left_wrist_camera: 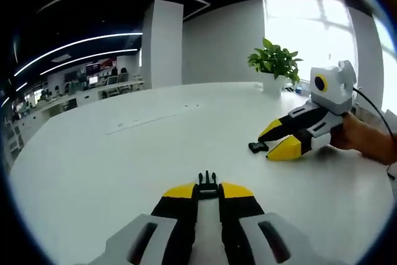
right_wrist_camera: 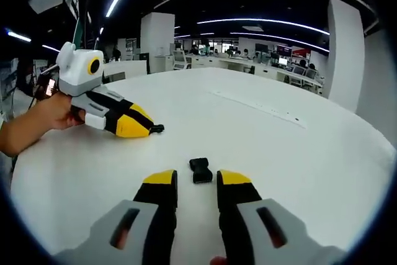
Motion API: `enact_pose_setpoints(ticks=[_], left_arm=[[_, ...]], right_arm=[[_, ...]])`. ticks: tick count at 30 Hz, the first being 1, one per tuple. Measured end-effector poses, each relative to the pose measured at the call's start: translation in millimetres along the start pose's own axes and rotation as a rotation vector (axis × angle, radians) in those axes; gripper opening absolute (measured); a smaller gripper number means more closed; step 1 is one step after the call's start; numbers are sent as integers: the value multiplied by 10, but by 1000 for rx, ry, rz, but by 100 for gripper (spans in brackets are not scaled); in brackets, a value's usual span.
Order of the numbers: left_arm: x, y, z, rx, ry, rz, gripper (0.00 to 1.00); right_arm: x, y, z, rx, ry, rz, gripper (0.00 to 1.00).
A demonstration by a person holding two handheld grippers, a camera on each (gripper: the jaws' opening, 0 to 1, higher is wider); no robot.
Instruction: Snap the two parts of the plastic buckle together until the buckle closes and remains connected.
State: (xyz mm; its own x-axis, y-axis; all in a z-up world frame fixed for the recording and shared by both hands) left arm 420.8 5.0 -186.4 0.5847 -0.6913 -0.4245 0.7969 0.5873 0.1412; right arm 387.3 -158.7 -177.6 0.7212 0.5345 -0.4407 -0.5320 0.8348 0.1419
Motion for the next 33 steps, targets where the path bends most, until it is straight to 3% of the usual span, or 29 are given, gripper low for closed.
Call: enact_pose_setpoints(ticks=[15,33], left_arm=[[-23,6,-4,-1,-4,-8,13],[-108,-26,-26,-5,11,1,14]], right_arm=[[98,-207,62,57,-12,32,21],[114,-209,73,36,-17,34,14]])
Point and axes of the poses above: the point that each gripper's makers call its tool centre point, and the gripper's own axes: x roughly forward along the fingers, y roughly to its left, z roughly out of its top, the point moved 5 cm from there along -x, roughly backward along the fingers, and after that the axes turned 14 degrees about x, right-handed, at the moved point
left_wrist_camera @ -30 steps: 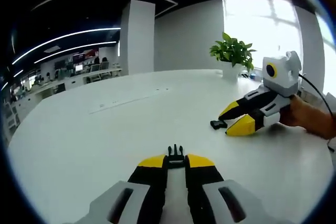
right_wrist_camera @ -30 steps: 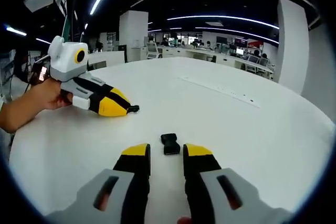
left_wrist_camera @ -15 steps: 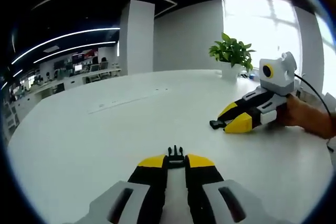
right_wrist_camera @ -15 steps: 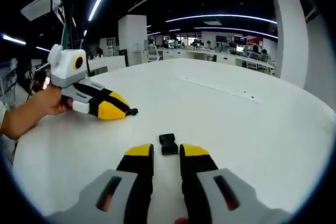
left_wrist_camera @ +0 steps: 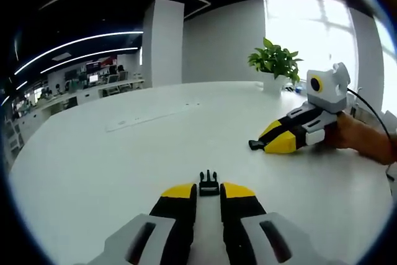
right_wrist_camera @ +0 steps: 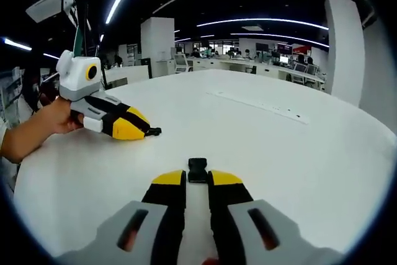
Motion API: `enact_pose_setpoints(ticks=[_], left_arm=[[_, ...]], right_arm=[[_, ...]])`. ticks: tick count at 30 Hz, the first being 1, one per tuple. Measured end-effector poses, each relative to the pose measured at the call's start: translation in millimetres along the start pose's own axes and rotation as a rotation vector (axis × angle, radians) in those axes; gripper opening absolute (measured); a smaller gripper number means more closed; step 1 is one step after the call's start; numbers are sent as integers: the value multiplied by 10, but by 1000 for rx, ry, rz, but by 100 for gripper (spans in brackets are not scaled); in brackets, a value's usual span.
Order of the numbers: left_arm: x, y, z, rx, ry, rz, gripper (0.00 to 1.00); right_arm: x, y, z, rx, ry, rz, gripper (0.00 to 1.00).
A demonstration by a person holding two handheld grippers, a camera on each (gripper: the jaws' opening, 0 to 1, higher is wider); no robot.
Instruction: Snap the two parts of the plastic buckle together until the buckle closes and remains connected.
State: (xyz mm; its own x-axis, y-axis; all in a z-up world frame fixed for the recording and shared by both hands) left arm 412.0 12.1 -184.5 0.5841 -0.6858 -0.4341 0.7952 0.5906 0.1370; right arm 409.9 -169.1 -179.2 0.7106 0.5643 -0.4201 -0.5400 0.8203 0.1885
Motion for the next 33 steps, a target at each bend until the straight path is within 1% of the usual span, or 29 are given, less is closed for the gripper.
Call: enact_pose_setpoints(ticks=[10,15,33], left_arm=[[16,-9,18,0,-2,4,14],[11,-25,23,-3,-2,5,13],[40,12,23,-15,-2,18,12]], right_arm=[[-29,63,-26,-17,-6,1,15],[-32,67,-30,-18,-7,-2,15],[-26,61,-27,-24,-10,-11,13]])
Point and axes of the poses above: the point that each gripper's makers call its tool centre point, and the gripper's own axes: x roughly forward along the fingers, y roughly to its left, z roughly out of its top, the point moved 5 cm from there along -x, roughly backward along the fingers, and after that the axes turned 14 degrees about x, right-handed, at the moved point
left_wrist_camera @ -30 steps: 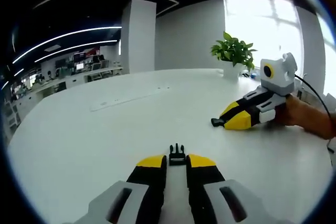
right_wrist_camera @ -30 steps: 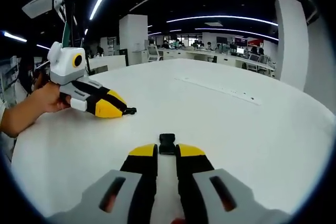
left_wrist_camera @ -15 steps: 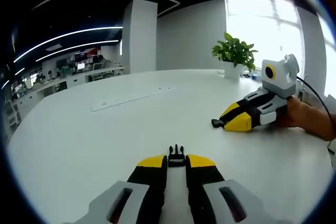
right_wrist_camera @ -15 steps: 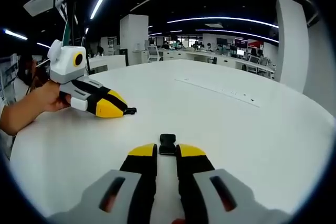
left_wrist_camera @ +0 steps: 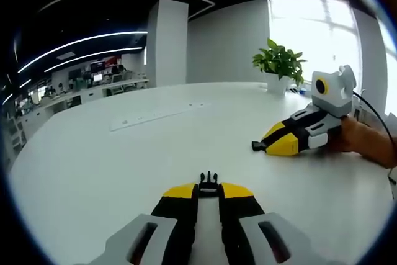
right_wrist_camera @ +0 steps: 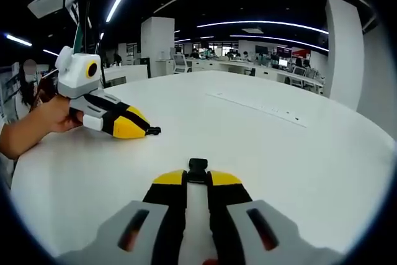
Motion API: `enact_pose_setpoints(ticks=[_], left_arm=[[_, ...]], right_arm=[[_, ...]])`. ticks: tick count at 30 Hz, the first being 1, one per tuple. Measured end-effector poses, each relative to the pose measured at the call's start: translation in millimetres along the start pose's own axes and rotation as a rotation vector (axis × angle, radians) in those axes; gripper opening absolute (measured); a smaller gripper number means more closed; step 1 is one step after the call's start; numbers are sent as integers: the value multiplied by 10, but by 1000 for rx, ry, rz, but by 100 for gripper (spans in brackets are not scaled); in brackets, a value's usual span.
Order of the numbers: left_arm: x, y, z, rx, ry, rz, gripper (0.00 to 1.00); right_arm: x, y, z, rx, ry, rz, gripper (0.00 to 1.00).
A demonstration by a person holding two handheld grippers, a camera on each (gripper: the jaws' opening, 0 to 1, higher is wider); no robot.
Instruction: Snap the two parts of the plastic buckle together until the buckle closes and remains connected.
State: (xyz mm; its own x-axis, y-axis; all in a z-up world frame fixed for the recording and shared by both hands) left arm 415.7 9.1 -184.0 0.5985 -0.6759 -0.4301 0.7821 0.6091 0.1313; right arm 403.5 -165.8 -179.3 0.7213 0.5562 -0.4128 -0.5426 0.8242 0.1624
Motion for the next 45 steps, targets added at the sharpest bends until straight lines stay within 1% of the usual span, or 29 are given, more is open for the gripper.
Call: enact_pose_setpoints(ticks=[7,9,16,26,33,38,40,41,43,45], left_arm=[[5,-7,-2,14,2,2,12],[6,6,-10,19,5,14,12],[1,-19,4,17,0,-4,12],[-24,-7,29,25,-1,-2,12],[-83,-18,67,37,-1,-4,12],[-104,-57,71,49,6,-10,12],[-99,-52,37,44,16,-18,12],[-109,-118,11,45,29,-20,12],[-114,-179,-14,48,46,-26,12],[-108,-197,-7,38,37,-33,13]], right_arm=[[-2,5,-8,-3,-4,5,13],[-2,4,-8,-6,-4,6,13],[-29,23,-1,-9,-7,16,13],[-45,44,-3,-13,-5,22,13],[-104,83,-11,-15,-6,27,13],[-155,109,-3,-22,-11,27,13],[-154,112,-6,-22,-12,29,13],[-152,112,-6,-22,-12,30,13],[-147,114,-8,-25,-9,31,13],[-139,118,-8,-25,-8,34,13]])
Point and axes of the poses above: the point that each gripper's makers call its tool centre point, and the gripper's own axes: x roughly forward along the fingers, y roughly to its left, z roughly out of its top, the point moved 5 cm from there along -x, roughly backward along the fingers, and after that the axes turned 14 degrees about x, right-handed, at the moved point
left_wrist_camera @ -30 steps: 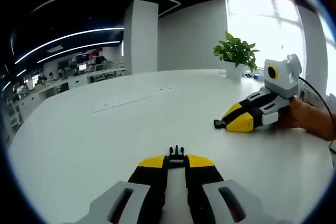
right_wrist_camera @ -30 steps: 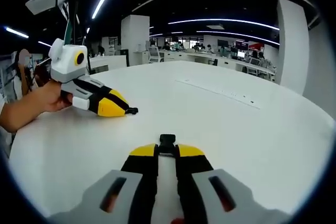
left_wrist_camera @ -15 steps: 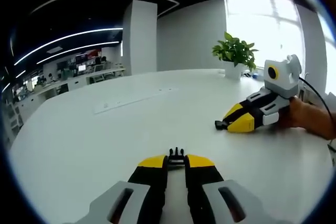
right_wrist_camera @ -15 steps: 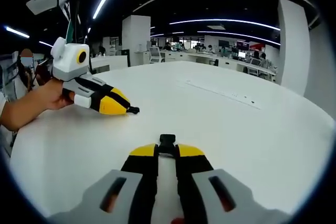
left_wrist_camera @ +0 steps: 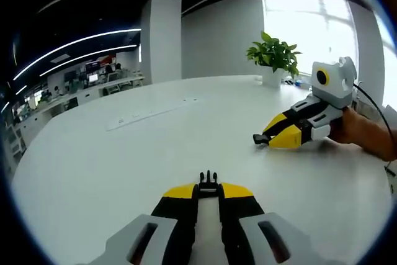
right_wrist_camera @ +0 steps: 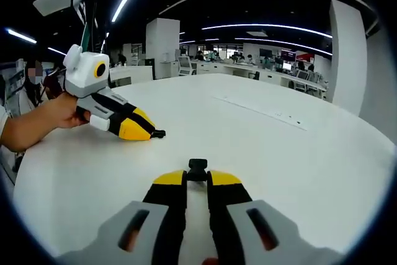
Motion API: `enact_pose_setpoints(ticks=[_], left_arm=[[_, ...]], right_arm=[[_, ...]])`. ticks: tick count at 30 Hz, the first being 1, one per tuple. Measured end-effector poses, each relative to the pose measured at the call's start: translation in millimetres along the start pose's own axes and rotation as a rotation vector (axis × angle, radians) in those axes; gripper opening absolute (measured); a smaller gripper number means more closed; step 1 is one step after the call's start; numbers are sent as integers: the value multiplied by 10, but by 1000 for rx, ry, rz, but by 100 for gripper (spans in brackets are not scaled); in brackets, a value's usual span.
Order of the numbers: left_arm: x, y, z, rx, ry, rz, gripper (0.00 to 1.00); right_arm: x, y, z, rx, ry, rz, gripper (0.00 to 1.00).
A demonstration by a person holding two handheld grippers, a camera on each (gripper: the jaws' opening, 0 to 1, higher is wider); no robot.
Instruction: Snap the two parts of the plastic buckle together until the buckle closes and remains connected.
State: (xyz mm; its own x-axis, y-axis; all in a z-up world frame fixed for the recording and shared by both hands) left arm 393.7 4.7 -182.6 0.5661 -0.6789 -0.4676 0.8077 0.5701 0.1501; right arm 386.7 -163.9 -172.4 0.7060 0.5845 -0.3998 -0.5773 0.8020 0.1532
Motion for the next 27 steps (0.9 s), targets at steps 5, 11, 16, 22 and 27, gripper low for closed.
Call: enact_pose_setpoints(ticks=[5,11,16,22,27], left_arm=[[23,-29,4,4,-4,-4,16],[15,-26,2,-10,7,8,14],[-9,-26,-10,-14,5,14,13],[-18,24,-15,-18,9,13,13],[-84,0,16,-28,6,6,12]], right_arm=[[2,3,-3,-5,4,0,13],[20,-6,-31,-9,19,-1,13],[24,-5,-30,-9,20,2,13],[2,11,-7,-8,12,7,13],[-19,6,12,-11,7,9,13]])
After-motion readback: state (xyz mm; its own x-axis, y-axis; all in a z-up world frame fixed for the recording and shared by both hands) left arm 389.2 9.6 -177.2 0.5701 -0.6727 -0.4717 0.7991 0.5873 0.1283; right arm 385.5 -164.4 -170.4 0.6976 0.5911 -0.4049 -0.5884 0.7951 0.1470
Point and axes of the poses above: the point that each gripper's makers call its tool centre point, and the gripper's own axes: x roughly forward along the fingers, y roughly to its left, z roughly out of its top, the point moved 5 cm from there along -x, roughly backward along the fingers, and after that the axes turned 14 degrees about x, right-handed, at the moved point
